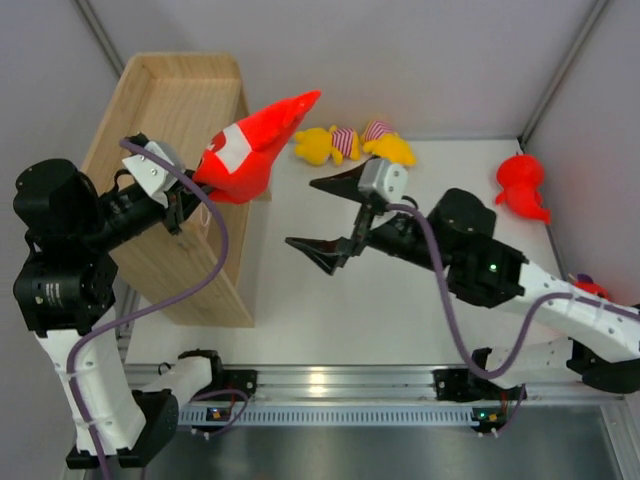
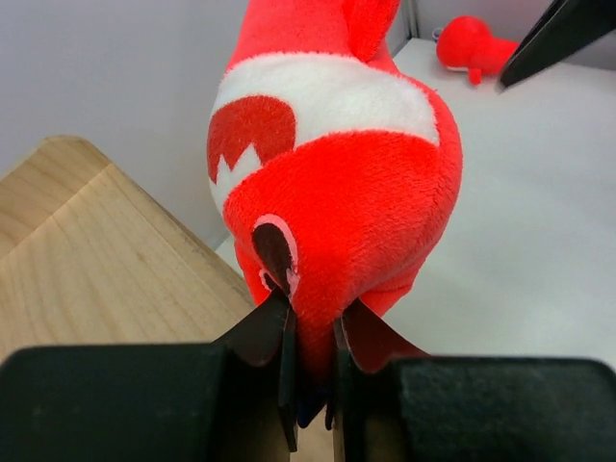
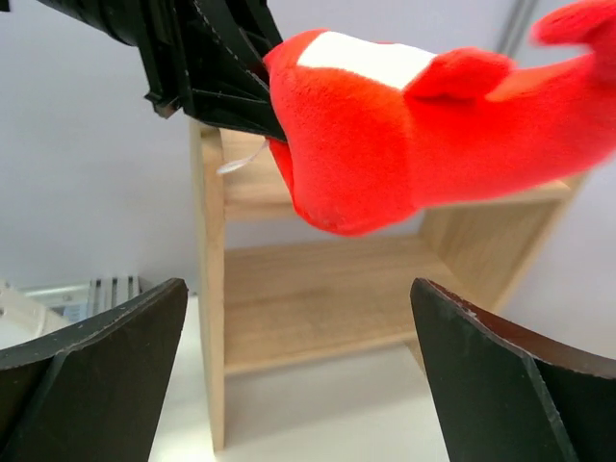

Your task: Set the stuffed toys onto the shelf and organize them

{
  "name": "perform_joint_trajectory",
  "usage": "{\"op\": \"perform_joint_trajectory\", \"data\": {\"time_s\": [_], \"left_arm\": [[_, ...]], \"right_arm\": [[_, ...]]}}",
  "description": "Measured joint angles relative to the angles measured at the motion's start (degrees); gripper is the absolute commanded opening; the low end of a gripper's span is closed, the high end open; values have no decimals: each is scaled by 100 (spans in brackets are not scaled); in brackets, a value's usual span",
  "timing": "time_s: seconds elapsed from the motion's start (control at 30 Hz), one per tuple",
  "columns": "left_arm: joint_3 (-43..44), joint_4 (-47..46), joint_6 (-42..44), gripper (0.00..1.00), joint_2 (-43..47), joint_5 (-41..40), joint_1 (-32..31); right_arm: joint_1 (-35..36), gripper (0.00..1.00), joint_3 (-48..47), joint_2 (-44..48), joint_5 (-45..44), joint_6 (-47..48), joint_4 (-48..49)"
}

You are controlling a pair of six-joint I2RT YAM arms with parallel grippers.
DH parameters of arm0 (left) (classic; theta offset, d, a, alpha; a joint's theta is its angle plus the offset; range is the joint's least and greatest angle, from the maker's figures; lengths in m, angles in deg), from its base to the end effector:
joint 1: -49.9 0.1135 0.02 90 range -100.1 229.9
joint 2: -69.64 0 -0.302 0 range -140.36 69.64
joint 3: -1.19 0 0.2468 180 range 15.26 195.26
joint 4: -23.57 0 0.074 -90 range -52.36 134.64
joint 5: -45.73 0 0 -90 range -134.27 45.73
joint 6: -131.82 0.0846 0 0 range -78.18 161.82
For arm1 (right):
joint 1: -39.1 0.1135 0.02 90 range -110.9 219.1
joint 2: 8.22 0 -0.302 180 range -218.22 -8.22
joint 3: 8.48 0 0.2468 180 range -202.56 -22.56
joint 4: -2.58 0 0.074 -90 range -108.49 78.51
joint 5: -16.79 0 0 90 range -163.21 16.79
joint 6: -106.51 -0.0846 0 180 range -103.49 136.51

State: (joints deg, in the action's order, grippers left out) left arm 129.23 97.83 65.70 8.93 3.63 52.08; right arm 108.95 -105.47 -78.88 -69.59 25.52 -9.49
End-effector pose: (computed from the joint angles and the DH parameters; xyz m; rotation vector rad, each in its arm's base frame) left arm 0.0995 -0.0590 0.5889 0.8900 1.4063 -0.3609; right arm 0.0965 0.2785 0.5469 -0.9215 1.0322 0.9379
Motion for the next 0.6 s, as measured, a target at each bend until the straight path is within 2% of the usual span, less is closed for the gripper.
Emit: {"op": "perform_joint_trajectory", "data": {"time_s": [0.13, 0.27, 0.37, 0.47, 0.6], "left_arm": [[-111, -4, 433, 0, -181, -7, 4], [-122, -20, 706, 0, -350, 103, 4], [-162, -22, 807, 0, -396, 225, 4], [-179, -22, 848, 0, -369, 350, 4], [-214, -22, 883, 0, -275, 420, 4]], "right_arm": [[-61, 99, -356, 778, -428, -31, -1073], [-63, 99, -1416, 850, -872, -116, -1646], [-92, 99, -2566, 424, -1204, -118, -1845], [-227, 99, -3849, -446, -1357, -162, -1976], [-859, 99, -4885, -1512, -922, -605, -2218]]}}
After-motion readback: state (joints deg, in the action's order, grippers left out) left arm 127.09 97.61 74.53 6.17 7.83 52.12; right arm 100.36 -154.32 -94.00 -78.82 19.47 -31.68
